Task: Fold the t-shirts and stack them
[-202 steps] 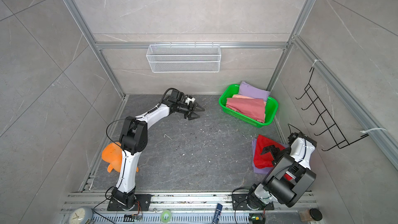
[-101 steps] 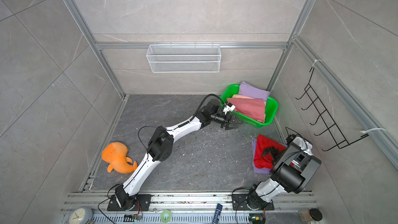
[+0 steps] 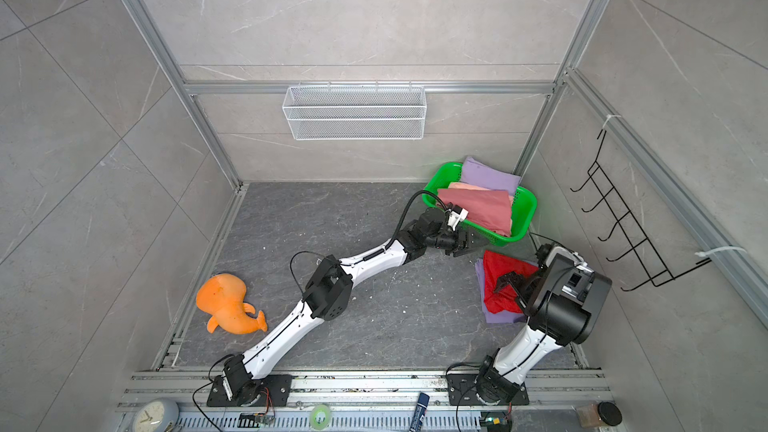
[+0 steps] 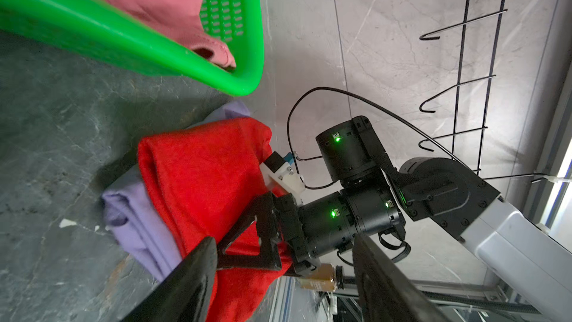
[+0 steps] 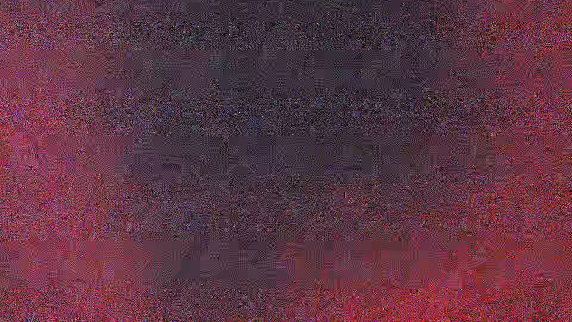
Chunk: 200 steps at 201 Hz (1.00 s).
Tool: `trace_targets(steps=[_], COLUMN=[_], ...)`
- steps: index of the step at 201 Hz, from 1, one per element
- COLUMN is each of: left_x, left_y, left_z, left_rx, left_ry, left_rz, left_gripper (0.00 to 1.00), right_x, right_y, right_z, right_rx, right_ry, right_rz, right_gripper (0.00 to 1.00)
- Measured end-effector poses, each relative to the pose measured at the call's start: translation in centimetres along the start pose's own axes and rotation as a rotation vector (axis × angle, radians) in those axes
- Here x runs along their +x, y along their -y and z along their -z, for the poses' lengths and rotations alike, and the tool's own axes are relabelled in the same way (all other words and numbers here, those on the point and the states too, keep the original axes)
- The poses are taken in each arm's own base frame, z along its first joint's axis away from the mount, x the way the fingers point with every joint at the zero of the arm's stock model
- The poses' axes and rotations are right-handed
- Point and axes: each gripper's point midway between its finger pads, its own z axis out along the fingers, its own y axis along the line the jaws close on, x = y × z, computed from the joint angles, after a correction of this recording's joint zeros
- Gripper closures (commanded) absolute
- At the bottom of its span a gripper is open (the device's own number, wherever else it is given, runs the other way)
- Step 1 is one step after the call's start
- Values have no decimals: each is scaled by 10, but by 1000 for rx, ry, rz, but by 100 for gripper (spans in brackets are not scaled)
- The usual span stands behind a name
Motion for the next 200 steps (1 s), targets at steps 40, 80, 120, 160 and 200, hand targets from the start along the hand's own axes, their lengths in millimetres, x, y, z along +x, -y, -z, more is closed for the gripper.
trace_targets(steps=[40, 80, 120, 160, 200], left_x=[-7, 5, 26, 40, 38], left_y=[-6, -29, -54, -77, -84], left_z=[-6, -18, -30, -38, -38], left_rx=[-26, -76, -132, -194, -230], left_ry=[66, 80, 69, 72, 87], left_rz=[-13, 9, 48, 88, 102], left_gripper=[29, 30, 30, 30, 30], right_x=[4, 15, 19, 23, 26], right_y=[-14, -30, -32, -35, -41], right_z=[-3, -9, -9, -6, 17], right_rx=[0, -4, -21, -34, -19], right_ry=[-7, -21, -9, -10, 11], right_rz=[52, 115, 127, 144, 177], right_gripper=[0, 0, 1, 0, 0])
